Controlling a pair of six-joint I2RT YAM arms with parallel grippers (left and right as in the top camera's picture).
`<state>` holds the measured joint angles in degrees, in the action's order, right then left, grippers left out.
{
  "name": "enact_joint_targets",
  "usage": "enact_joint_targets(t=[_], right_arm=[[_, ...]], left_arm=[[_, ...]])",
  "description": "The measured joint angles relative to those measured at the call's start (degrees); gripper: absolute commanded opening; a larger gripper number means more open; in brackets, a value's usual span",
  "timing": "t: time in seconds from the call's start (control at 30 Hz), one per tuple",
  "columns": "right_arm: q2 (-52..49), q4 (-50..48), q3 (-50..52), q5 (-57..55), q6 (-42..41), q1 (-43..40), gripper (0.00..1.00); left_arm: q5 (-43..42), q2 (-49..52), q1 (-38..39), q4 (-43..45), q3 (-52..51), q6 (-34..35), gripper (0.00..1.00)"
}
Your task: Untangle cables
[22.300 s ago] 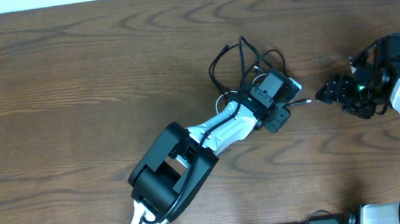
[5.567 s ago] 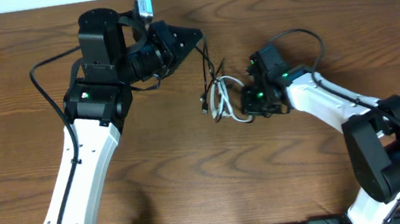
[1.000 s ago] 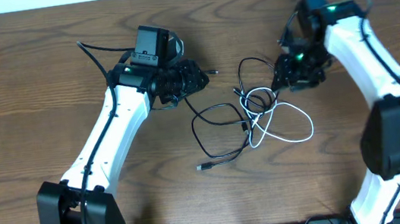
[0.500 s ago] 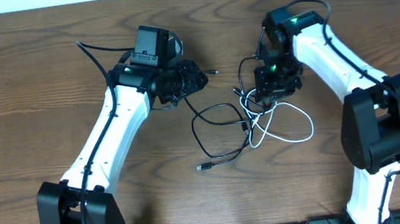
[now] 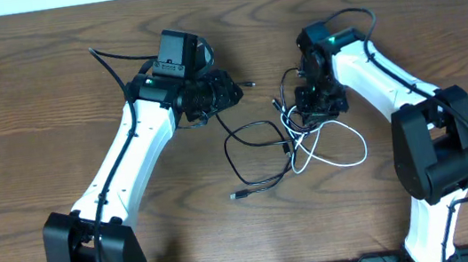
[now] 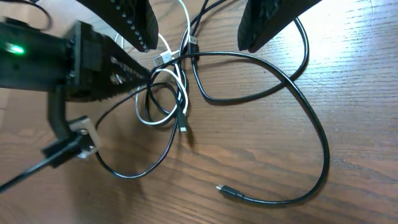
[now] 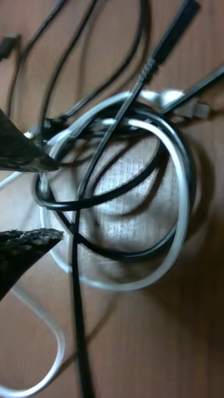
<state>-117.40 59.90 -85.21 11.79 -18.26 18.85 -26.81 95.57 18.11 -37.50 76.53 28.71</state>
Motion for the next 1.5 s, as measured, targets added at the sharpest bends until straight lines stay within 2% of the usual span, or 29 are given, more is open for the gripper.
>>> enact_joint_targets(t=[0.17,0.23,0.3,0.33,0.57,0.7,0.93,1.13,1.5], right_arm=[[-0.3,-4.5,3.1,0.2,-0.6,0.5,0.2],[-0.3,-5.8,3.8,0.2,-0.7,1.0,0.14],[-0.3,-6.4,4.0,0.2,-0.8,1.6,0.02],[-0.3,-6.7,4.0,0.2,-0.8,1.8,0.01],[-0.3,-5.4,3.5,0.4,-1.0,1.9,0.01],[1.2,-3.5,1.4,1.4,-0.2,1.9,0.01],[14.7,-4.3,-3.9,5.8,0.5,1.7,0.01],[26.3,-4.3,-5.9,9.8,0.2,-0.2,0.01],[28.3,-3.9,-5.9,18.2,-0.3,-1.9,0.01]], left_arm=[[0.0,0.0,0.0,0.0,0.0,0.0,0.47],[0.0,0.0,0.0,0.0,0.0,0.0,0.47],[0.0,0.0,0.0,0.0,0.0,0.0,0.47],[0.0,0.0,0.0,0.0,0.0,0.0,0.47],[-0.1,0.0,0.0,0.0,0.0,-0.1,0.47],[-3.7,0.0,0.0,2.5,0.0,-3.2,0.47],[-18.2,-0.1,0.0,8.7,0.0,-9.2,0.53],[-26.7,-1.5,0.0,12.5,0.0,-9.9,0.57],[-29.6,-1.7,0.5,15.6,0.0,-9.7,0.58]])
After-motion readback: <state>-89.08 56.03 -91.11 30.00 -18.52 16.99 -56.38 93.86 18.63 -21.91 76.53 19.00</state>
